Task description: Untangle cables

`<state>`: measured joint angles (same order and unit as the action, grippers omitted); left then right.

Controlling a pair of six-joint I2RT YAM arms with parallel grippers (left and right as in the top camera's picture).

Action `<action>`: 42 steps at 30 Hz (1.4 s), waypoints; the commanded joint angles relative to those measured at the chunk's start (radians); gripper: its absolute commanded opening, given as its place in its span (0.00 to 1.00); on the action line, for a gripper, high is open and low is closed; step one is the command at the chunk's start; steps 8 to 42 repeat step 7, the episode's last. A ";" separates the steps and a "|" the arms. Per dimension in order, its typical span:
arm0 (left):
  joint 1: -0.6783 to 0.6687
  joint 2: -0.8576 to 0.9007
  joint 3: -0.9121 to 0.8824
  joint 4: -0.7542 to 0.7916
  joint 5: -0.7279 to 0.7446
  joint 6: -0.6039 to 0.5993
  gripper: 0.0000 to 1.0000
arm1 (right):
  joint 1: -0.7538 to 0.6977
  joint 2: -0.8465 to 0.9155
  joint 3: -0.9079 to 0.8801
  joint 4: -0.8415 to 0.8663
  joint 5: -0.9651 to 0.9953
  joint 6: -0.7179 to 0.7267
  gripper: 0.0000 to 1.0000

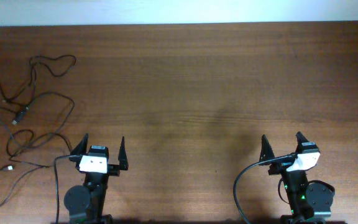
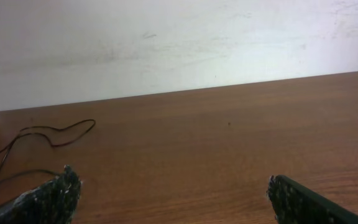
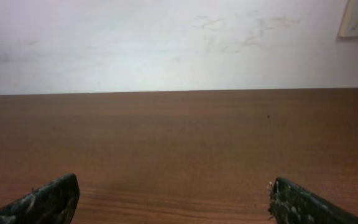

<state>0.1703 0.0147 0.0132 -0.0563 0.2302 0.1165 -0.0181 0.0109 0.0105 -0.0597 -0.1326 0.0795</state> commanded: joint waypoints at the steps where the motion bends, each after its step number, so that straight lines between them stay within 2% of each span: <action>1: -0.004 -0.010 -0.004 -0.005 -0.010 0.013 0.99 | -0.002 -0.007 -0.005 -0.006 -0.006 0.006 0.99; 42: -0.004 -0.010 -0.004 -0.005 -0.010 0.013 0.99 | -0.002 -0.007 -0.005 -0.006 -0.006 0.006 0.98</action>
